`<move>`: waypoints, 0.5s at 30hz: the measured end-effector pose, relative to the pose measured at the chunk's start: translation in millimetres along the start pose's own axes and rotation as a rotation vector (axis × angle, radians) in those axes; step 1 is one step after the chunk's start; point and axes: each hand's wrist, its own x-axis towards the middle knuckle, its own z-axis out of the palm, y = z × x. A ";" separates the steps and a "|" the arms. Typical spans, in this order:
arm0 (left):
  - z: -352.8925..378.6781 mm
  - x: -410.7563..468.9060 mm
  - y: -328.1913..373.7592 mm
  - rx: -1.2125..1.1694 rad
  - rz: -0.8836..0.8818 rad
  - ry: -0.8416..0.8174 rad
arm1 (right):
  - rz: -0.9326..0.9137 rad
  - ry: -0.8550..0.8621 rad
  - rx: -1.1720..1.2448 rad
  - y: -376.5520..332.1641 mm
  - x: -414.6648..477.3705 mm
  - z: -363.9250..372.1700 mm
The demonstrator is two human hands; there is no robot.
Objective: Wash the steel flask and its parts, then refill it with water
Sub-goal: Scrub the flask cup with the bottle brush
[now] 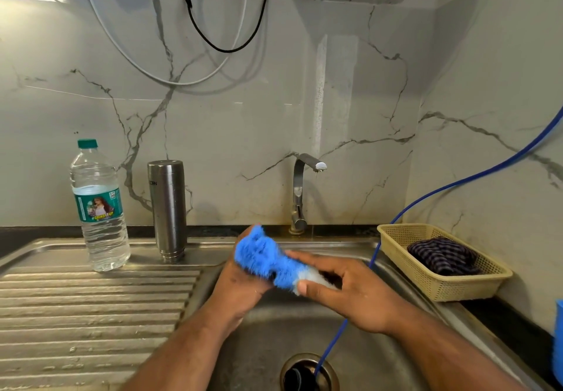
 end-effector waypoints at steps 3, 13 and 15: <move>-2.4 0.8 -1.3 -0.054 -0.030 0.014 | 0.021 0.025 -0.030 0.4 0.1 -9.6; -0.5 1.0 -1.5 -0.080 -0.031 0.001 | 0.056 0.060 -0.023 -0.7 -1.0 -11.2; -1.6 3.6 -0.5 -0.084 -0.044 0.021 | 0.090 0.148 -0.022 3.1 -0.6 -14.9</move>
